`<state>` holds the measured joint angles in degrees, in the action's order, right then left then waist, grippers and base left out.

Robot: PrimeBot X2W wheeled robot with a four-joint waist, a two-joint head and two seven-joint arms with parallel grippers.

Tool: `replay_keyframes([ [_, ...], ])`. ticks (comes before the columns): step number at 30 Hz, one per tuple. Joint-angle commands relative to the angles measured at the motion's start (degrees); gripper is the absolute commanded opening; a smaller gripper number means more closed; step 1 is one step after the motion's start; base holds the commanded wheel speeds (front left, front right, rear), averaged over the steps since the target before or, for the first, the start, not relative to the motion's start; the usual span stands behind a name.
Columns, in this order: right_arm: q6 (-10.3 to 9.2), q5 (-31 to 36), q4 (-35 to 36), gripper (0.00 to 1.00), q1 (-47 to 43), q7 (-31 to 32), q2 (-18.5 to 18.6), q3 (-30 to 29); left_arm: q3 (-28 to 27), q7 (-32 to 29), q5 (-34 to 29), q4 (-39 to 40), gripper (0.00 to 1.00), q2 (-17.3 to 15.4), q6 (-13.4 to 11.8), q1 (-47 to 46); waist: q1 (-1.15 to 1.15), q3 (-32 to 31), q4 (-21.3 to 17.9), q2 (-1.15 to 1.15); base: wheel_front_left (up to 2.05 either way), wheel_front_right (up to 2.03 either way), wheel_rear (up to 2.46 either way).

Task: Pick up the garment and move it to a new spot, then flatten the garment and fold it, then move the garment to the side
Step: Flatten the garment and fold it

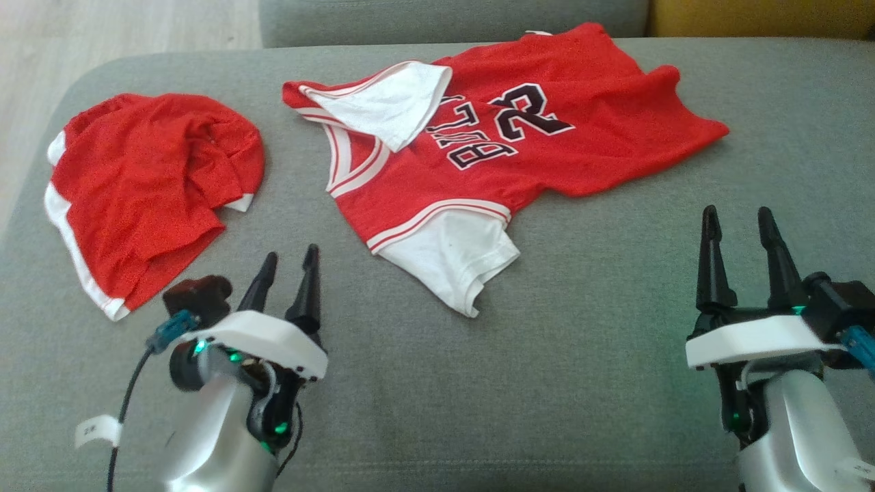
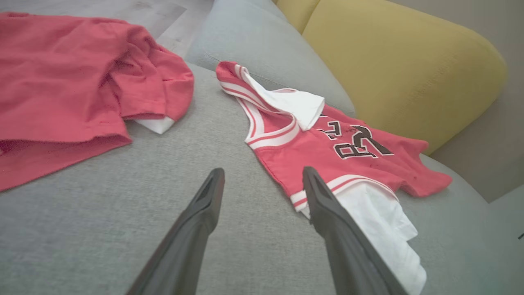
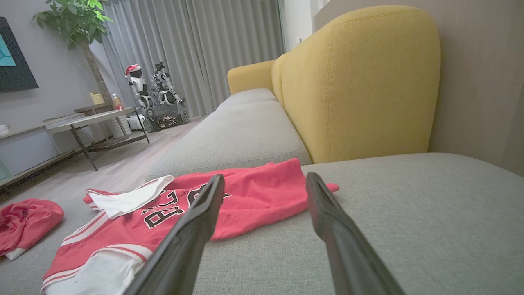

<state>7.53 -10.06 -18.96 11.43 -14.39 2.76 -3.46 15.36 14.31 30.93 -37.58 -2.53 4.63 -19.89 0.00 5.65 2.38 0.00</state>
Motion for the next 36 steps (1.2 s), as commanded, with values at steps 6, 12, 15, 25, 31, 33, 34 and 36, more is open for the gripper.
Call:
replay_keyframes([
  [6,-0.04,0.5,1.9,1.00,1.8,-0.6,0.1,2.2,3.9,-0.8,2.1,3.1,1.00,-0.4,-0.4,-2.9,0.00,0.4,-2.8,0.00,0.00,0.00,0.00],
  [12,-0.04,0.1,1.9,1.00,2.5,-0.6,0.1,3.2,10.7,-6.2,7.4,1.9,1.00,-0.4,-3.0,-3.6,0.00,1.2,-5.7,0.00,0.00,0.00,0.00],
  [15,-0.04,-0.1,2.0,1.00,2.8,-0.6,0.1,3.4,12.1,-7.5,8.5,1.0,1.00,-0.4,-4.7,-4.1,0.00,1.7,-6.6,0.00,0.00,0.00,0.00],
  [25,-0.04,-1.0,2.6,1.00,3.5,-0.6,0.1,3.8,15.2,-9.6,12.8,-3.5,1.00,-0.4,-8.5,-7.6,0.00,3.8,-9.0,0.00,0.00,0.00,0.00],
  [31,-0.04,-1.3,3.0,1.00,4.3,-0.6,0.1,4.0,17.6,-9.8,14.3,-7.0,1.00,-0.3,-8.5,-10.3,0.00,5.1,-9.9,0.00,0.00,0.00,0.00],
  [33,-0.04,-1.4,3.1,1.00,4.5,-0.6,0.1,4.0,18.7,-10.0,14.5,-7.8,0.00,-0.3,-7.8,-11.0,0.00,5.3,-10.0,0.00,0.00,0.00,0.00],
  [34,-0.04,-1.4,3.2,1.00,4.5,-0.6,0.1,3.9,19.1,-9.8,14.4,-8.2,0.00,-0.3,-7.5,-11.4,0.00,5.4,-10.0,0.00,0.00,0.00,0.00],
  [36,-0.04,-1.4,3.2,1.00,4.6,-0.6,0.1,3.5,19.5,-8.4,14.3,-8.7,0.00,-0.3,-7.4,-12.1,0.00,5.4,-9.8,0.00,0.00,0.00,0.00],
])
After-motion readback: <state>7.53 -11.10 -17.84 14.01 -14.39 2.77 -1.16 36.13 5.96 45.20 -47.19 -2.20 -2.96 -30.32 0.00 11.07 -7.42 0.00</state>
